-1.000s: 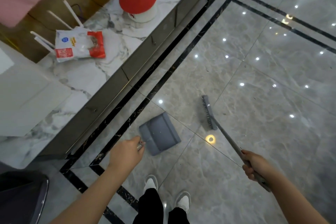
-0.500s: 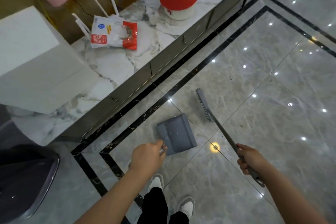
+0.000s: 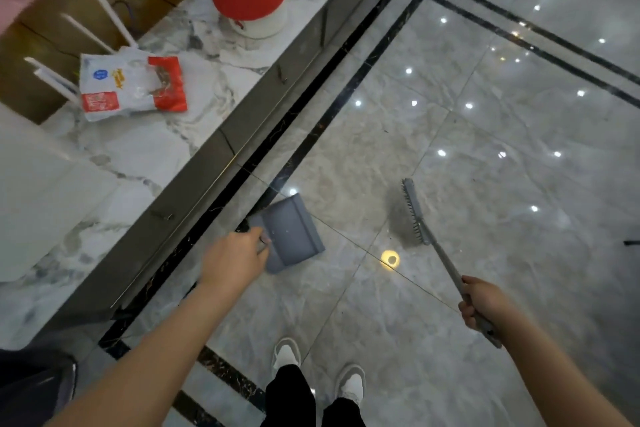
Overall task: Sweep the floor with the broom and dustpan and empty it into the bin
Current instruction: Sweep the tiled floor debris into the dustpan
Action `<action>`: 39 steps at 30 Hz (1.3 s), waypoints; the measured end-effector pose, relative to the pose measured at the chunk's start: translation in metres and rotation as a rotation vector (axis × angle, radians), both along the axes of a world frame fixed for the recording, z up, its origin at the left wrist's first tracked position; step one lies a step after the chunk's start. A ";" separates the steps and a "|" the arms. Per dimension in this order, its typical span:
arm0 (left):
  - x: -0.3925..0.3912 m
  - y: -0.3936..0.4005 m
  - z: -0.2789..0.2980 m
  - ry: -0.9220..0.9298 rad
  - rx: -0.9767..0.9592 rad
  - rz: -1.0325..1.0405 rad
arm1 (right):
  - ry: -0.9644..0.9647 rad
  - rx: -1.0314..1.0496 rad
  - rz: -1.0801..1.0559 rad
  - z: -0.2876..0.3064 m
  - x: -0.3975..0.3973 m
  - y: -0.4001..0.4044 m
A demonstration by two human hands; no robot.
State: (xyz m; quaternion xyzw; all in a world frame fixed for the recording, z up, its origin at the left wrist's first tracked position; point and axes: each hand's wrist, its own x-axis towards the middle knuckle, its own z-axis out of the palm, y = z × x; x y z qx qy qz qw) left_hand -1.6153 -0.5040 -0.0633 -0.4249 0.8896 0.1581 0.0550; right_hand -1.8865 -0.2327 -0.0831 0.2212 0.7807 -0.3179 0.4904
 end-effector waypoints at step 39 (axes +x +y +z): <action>-0.082 -0.076 -0.022 -0.220 -0.113 -0.222 | -0.089 -0.012 -0.052 -0.031 -0.025 0.010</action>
